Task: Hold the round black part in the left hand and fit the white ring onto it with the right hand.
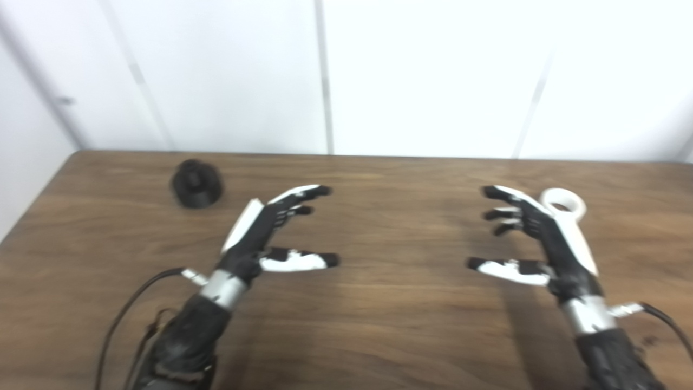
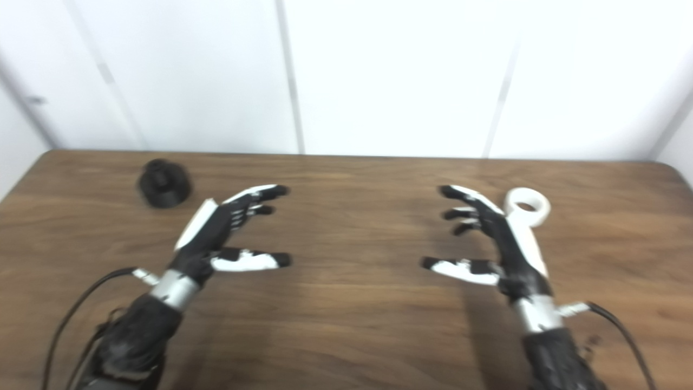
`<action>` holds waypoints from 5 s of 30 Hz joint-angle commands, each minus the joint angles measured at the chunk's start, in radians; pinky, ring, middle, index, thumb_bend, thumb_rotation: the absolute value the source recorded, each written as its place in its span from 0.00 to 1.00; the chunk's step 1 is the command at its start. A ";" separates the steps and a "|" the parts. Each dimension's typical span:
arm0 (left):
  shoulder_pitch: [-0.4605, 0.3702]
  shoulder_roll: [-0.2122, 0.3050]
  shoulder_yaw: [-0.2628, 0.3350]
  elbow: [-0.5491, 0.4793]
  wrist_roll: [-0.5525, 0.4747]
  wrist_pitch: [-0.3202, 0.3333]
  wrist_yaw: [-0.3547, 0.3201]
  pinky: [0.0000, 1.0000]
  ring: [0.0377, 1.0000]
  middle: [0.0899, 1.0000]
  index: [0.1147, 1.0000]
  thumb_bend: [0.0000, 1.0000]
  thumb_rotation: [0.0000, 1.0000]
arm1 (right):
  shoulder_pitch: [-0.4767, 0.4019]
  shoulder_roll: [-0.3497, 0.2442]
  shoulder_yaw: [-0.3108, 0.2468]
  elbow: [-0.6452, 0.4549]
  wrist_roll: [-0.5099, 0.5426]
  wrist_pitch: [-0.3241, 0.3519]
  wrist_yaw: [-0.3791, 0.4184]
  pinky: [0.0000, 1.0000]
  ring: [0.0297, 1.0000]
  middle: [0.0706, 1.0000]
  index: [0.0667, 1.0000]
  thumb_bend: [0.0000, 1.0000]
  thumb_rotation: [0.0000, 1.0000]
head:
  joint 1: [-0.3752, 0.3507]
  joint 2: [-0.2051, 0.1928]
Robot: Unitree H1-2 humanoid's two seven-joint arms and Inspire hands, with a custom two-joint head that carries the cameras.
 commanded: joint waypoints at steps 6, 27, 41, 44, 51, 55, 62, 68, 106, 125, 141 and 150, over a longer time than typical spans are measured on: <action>-0.045 -0.017 -0.027 0.010 0.040 -0.038 0.015 0.81 0.89 0.87 0.78 0.93 0.27 | -0.015 -0.032 -0.027 -0.031 0.061 0.007 0.015 0.59 0.68 0.82 0.80 0.65 0.02 | 0.061 -0.011; -0.042 -0.040 -0.020 0.014 0.231 -0.081 0.143 0.70 0.80 0.80 0.68 0.89 0.26 | -0.013 -0.042 -0.030 -0.023 0.090 0.020 0.023 0.59 0.70 0.82 0.80 0.68 0.03 | 0.075 -0.034; -0.113 0.025 0.033 -0.010 0.191 -0.045 0.106 0.66 0.79 0.79 0.66 0.86 0.20 | -0.029 -0.049 -0.028 0.024 0.091 -0.013 0.023 0.59 0.69 0.82 0.79 0.67 0.00 | 0.102 -0.051; -0.141 0.063 0.049 0.005 0.191 -0.058 0.097 0.71 0.80 0.79 0.66 0.87 0.21 | -0.032 -0.044 -0.030 0.029 0.091 -0.024 0.015 0.58 0.68 0.81 0.78 0.67 0.00 | 0.103 -0.054; -0.168 0.131 0.074 0.002 0.230 -0.038 0.106 0.66 0.76 0.76 0.65 0.87 0.20 | -0.034 -0.045 -0.032 0.029 0.094 -0.029 0.017 0.57 0.68 0.80 0.79 0.66 0.00 | 0.107 -0.058; -0.176 0.157 0.086 -0.004 0.263 -0.008 0.107 0.67 0.77 0.77 0.66 0.86 0.22 | -0.034 -0.048 -0.035 0.033 0.103 -0.035 0.020 0.57 0.68 0.80 0.79 0.66 0.00 | 0.110 -0.060; -0.193 0.203 0.100 -0.009 0.293 0.035 0.093 0.72 0.82 0.81 0.68 0.85 0.24 | -0.032 -0.052 -0.041 0.039 0.114 -0.042 0.021 0.58 0.68 0.80 0.78 0.67 0.00 | 0.126 -0.067; -0.227 0.241 0.102 -0.009 0.341 0.101 0.077 0.70 0.84 0.84 0.70 0.87 0.26 | -0.033 -0.057 -0.040 0.058 0.100 -0.063 0.017 0.58 0.68 0.81 0.78 0.67 0.00 | 0.130 -0.069; -0.382 0.398 0.097 0.291 0.551 0.193 0.209 0.89 0.97 0.92 0.71 0.96 0.40 | -0.018 -0.067 -0.045 0.038 0.120 -0.048 0.026 0.57 0.68 0.81 0.78 0.68 0.00 | 0.122 -0.061; -0.447 0.438 0.028 0.453 0.591 0.284 0.200 1.00 1.00 1.00 0.77 1.00 0.55 | -0.014 -0.063 -0.043 0.028 0.119 -0.051 0.027 0.56 0.67 0.80 0.77 0.68 0.00 | 0.113 -0.056; -0.469 0.438 -0.025 0.557 0.573 0.318 0.164 1.00 1.00 1.00 0.76 1.00 0.63 | -0.006 -0.062 -0.044 0.004 0.127 -0.023 0.028 0.55 0.66 0.79 0.77 0.69 0.00 | 0.103 -0.048; -0.473 0.422 -0.049 0.596 0.559 0.311 0.160 1.00 1.00 1.00 0.76 1.00 0.64 | -0.001 -0.064 -0.043 -0.006 0.129 -0.011 0.031 0.57 0.66 0.80 0.77 0.69 0.00 | 0.101 -0.045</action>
